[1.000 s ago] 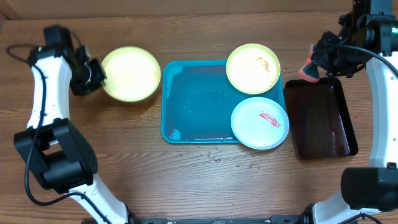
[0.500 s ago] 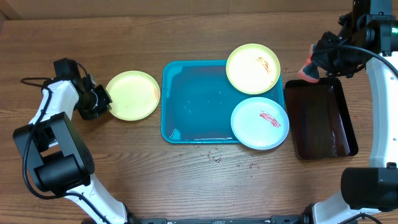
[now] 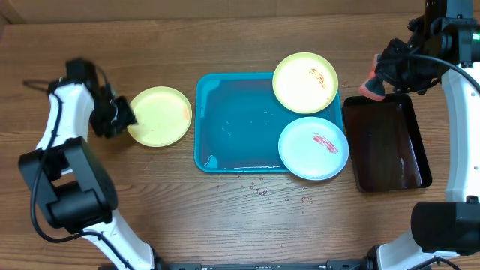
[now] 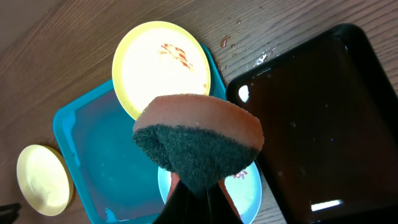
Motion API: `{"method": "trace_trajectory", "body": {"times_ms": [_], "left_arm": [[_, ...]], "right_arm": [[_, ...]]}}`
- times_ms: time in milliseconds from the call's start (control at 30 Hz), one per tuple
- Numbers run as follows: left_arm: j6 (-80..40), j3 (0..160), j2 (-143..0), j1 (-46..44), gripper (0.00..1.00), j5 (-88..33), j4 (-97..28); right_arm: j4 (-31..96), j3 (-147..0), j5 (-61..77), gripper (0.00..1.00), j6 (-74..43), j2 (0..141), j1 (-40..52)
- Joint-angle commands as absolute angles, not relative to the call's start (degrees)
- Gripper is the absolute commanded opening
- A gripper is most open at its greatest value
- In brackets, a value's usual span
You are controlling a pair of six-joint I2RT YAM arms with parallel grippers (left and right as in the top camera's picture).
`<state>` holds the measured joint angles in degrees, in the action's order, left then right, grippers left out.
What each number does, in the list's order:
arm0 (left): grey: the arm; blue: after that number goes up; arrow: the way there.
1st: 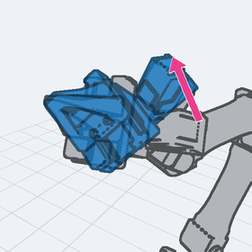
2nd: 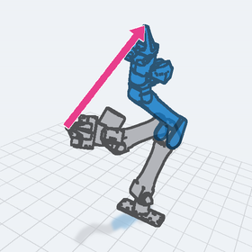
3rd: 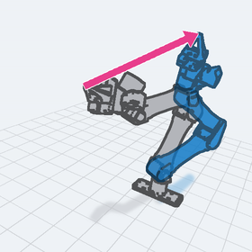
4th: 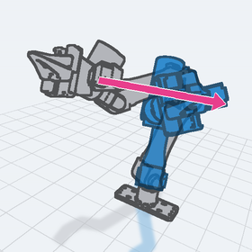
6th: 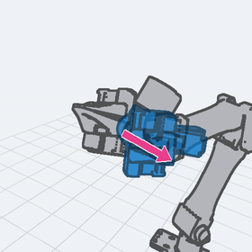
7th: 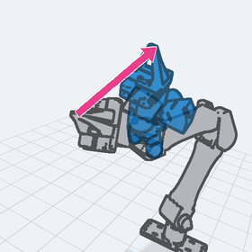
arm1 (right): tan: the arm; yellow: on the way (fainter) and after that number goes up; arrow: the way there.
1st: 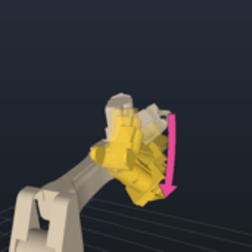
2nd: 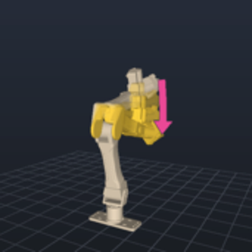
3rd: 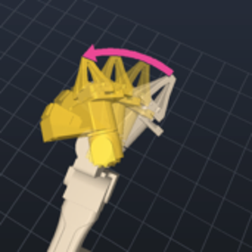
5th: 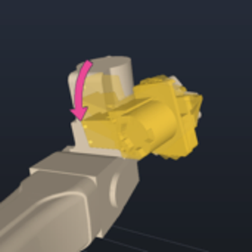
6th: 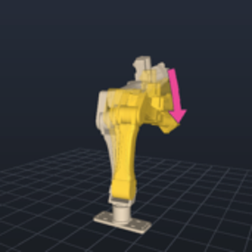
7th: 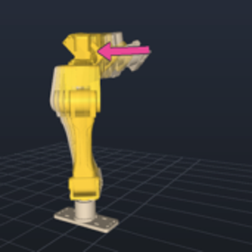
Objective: Clean dirty plates on tray and stack at the side
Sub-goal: 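Reach the left gripper to the top yellow plate and grip its rim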
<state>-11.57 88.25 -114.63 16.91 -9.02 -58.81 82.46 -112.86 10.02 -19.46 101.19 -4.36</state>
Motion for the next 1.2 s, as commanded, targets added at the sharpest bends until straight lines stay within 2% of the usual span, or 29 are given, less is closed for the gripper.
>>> {"method": "trace_trajectory", "body": {"times_ms": [0, 133, 267, 467, 600, 767, 967, 1167], "left_arm": [[-10.3, 94.9, -112.7, 10.8, 0.44, -10.7, -61.7], [-11.6, 97.4, -112.7, 2.5, 0.49, -15.3, -60.8], [-16.0, 97.4, -113.0, -5.4, 0.55, -15.0, -53.0], [-21.4, 97.6, -113.1, -15.5, 0.49, -10.7, -37.1], [-22.5, 100.3, -114.5, -20.8, 0.49, -4.9, -32.9], [-22.6, 113.0, -124.2, -24.2, 0.52, -3.6, -37.1], [-24.8, 137.4, -140.9, -25.8, 0.53, -7.7, -51.3], [-29.0, 140.4, -146.9, -27.7, 0.51, -7.5, -56.8]], "right_arm": [[82.3, -113.3, 9.5, 0.04, -19.2, 100.0, -4.4], [82.5, -113.3, 9.5, 0.04, -19.2, 100.0, -4.4], [82.5, -113.3, 9.5, 0.04, -19.2, 100.0, -4.4], [82.5, -113.3, 9.5, 0.04, -19.0, 100.0, -4.4], [82.7, -113.3, 9.5, 0.04, -19.0, 100.0, -4.4], [83.3, -113.3, 9.5, 0.04, -19.0, 100.0, -4.4], [83.6, -113.3, 9.5, 0.04, -19.0, 100.0, -4.4], [83.7, -113.3, 9.5, 0.04, -19.0, 100.0, -4.4]]}}
